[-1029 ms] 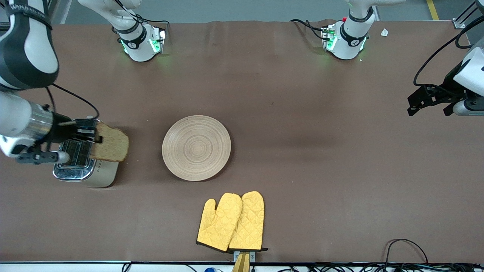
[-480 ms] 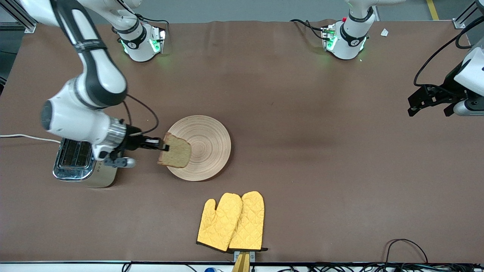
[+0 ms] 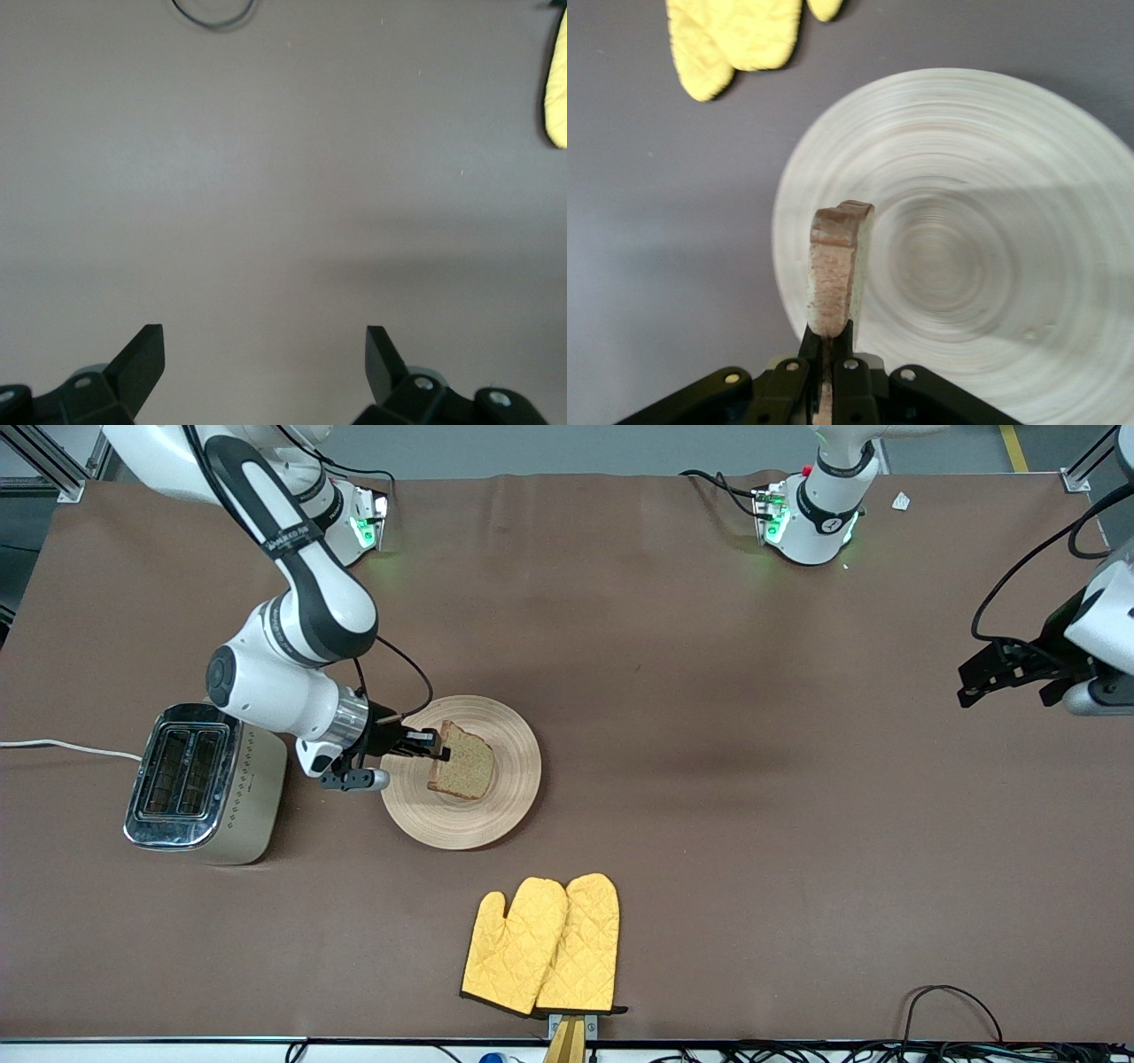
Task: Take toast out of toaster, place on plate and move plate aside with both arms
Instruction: 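Carry the bread over the wooden plate and release it, then withdraw the right gripper while the left gripper reaches the plate rim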
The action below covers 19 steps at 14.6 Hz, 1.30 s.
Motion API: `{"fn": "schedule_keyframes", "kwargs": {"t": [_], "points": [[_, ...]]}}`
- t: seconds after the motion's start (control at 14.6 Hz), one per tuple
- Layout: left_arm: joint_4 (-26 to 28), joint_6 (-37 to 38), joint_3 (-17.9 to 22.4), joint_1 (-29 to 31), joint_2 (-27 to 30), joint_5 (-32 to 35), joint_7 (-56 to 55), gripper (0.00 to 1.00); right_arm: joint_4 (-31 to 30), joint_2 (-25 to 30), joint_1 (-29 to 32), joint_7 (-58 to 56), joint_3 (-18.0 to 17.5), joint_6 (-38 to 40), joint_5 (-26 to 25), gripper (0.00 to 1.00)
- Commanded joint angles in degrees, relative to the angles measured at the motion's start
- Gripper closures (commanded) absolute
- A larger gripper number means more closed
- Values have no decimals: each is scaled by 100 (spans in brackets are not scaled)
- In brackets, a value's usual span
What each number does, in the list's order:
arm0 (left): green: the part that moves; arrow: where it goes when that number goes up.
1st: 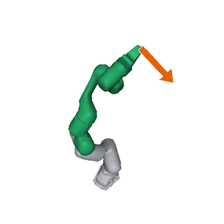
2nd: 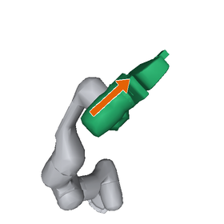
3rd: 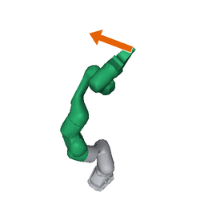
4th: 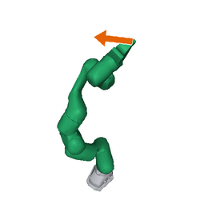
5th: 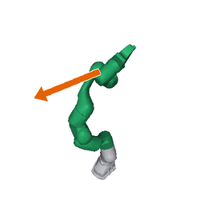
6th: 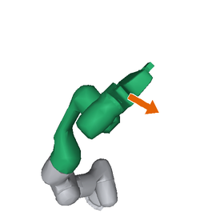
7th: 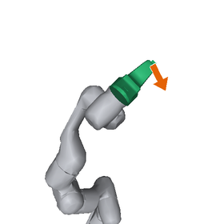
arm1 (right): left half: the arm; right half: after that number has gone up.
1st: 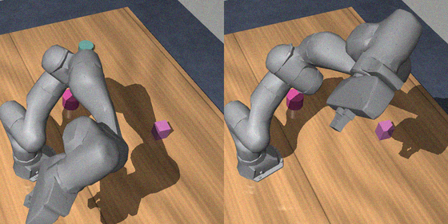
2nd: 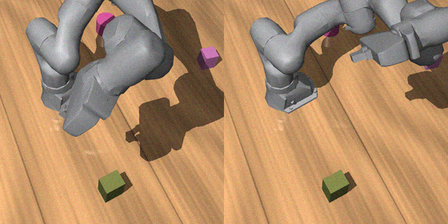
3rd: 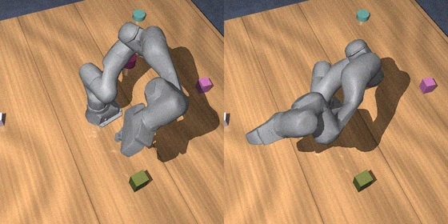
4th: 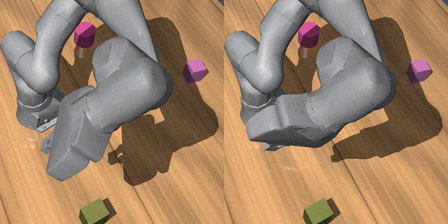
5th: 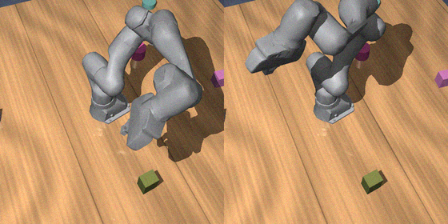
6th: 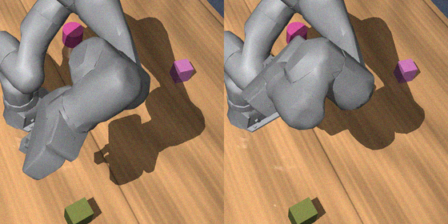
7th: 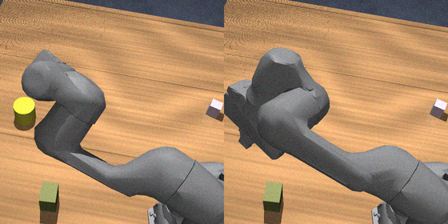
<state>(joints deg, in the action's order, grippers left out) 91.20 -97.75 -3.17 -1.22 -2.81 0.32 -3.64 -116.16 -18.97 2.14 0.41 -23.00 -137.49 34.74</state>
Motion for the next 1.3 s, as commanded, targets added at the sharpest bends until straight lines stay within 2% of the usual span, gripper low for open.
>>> {"fn": "schedule_keyframes", "kwargs": {"t": [0.0,0.07,0.14,0.21,0.55,0.82,0.96,1.1,1.24], "points": [[196,55,-52,-132,-97,-443,-74,0,-47,-10,129,-348,322,388,-27,57],[240,20,-60,-254,-219,-619,-92,0,-47,-11,129,-374,392,415,-176,38],[232,11,-60,-334,-429,-742,-101,0,-56,-11,129,-375,428,433,-335,10],[232,2,-69,-361,-596,-866,-93,0,-47,-11,129,-375,533,477,-475,0],[223,-533,-96,-431,-1510,-2666,-93,0,128,24,129,-366,1025,1056,-1337,0],[197,-1270,-96,-878,-2205,-4089,-101,0,128,77,129,-366,1070,1101,-1373,0],[171,-1674,-96,-1150,-2495,-4748,-93,0,224,357,111,-331,1148,1284,-1836,0],[153,-2271,-96,-1572,-2698,-5172,-93,0,610,621,111,-217,1280,1880,-2443,0],[-13,-2895,-104,-2011,-3022,-5261,-84,0,1320,762,111,-164,1552,2915,-2507,0]]}}
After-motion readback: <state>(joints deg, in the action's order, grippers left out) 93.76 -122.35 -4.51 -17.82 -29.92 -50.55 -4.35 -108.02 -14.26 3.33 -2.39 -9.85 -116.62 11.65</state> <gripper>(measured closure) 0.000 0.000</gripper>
